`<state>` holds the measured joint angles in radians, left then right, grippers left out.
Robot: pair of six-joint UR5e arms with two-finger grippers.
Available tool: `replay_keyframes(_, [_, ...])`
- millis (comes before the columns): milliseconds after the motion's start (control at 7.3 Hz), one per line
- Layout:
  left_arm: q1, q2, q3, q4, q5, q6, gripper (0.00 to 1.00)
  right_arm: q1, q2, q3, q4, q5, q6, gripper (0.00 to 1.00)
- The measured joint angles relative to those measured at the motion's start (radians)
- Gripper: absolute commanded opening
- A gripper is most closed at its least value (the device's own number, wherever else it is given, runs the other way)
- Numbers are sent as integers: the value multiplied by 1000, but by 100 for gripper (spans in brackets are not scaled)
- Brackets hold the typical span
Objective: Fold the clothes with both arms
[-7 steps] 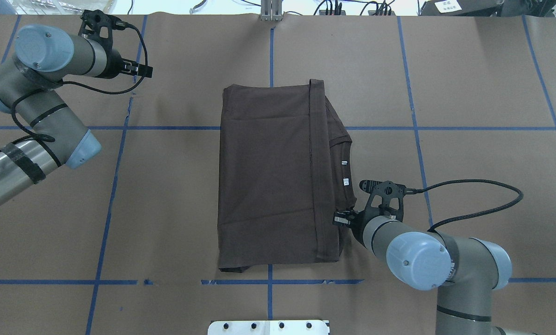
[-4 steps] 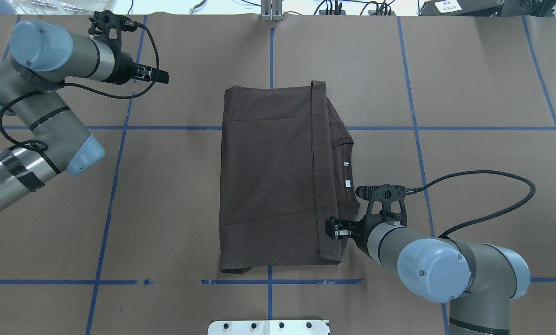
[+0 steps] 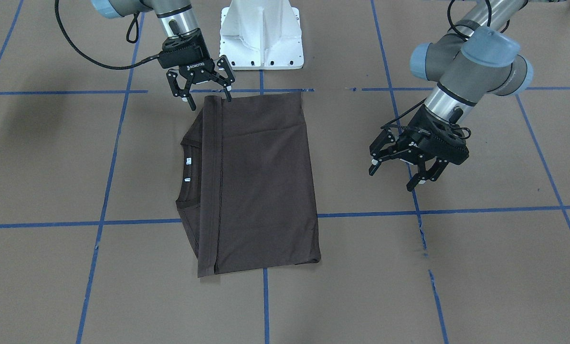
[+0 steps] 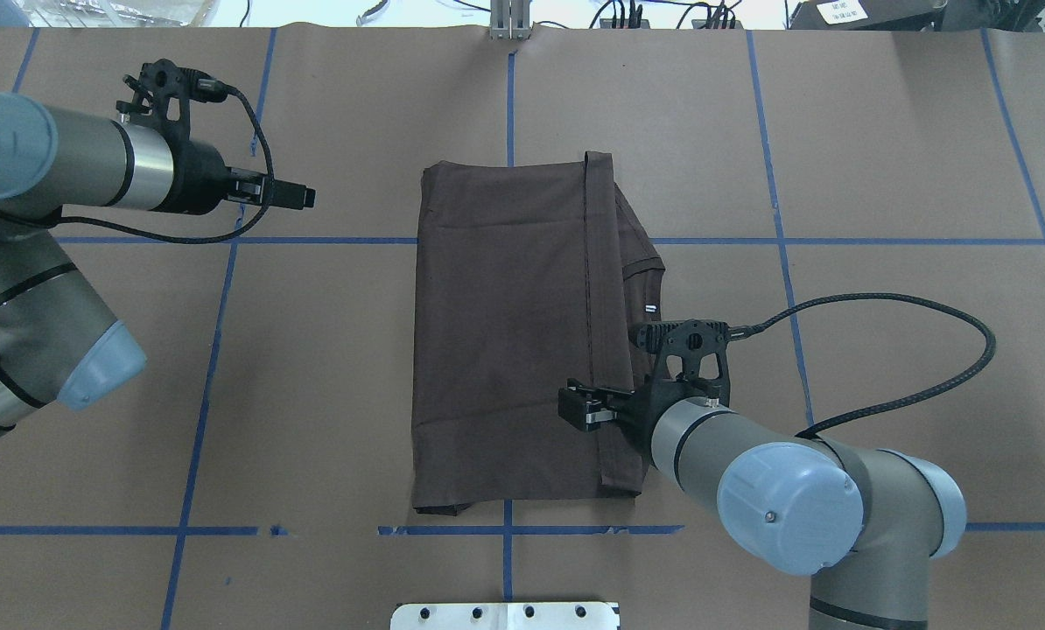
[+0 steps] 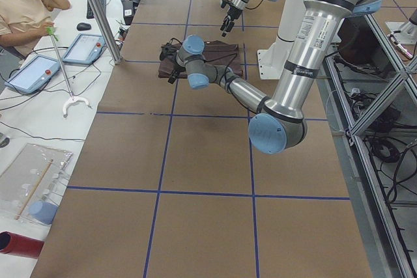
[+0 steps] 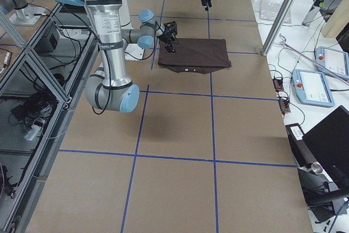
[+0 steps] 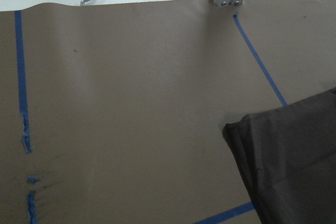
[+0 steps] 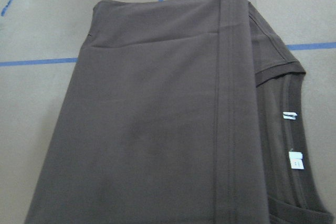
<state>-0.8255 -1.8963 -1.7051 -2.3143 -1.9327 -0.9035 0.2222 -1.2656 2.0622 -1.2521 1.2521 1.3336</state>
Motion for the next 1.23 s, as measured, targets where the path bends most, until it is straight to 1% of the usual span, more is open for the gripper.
replay_keyframes(137, [15, 33, -14, 1, 14, -13, 100, -10, 35, -3, -49, -12, -5, 97])
replay_keyframes(274, [29, 53, -22, 1, 38, -21, 100, -26, 75, -3, -185, -26, -29, 87])
replay_keyframes(411, [37, 64, -25, 2, 51, -25, 100, -42, 125, -1, -360, -31, -94, 78])
replay_keyframes(548, [41, 69, -26, 2, 56, -27, 100, -64, 156, 0, -495, -35, -179, 75])
replay_keyframes(684, [43, 71, -26, 3, 58, -28, 100, -95, 166, -6, -566, -42, -265, 73])
replay_keyframes(958, [44, 73, -25, 3, 60, -29, 100, -147, 167, -41, -599, -68, -390, 71])
replay_keyframes(1095, [44, 73, -24, 3, 60, -29, 100, -161, 168, -65, -597, -75, -411, 66])
replay_keyframes(1232, [44, 74, -24, 2, 61, -29, 100, -169, 168, -81, -595, -76, -419, 53])
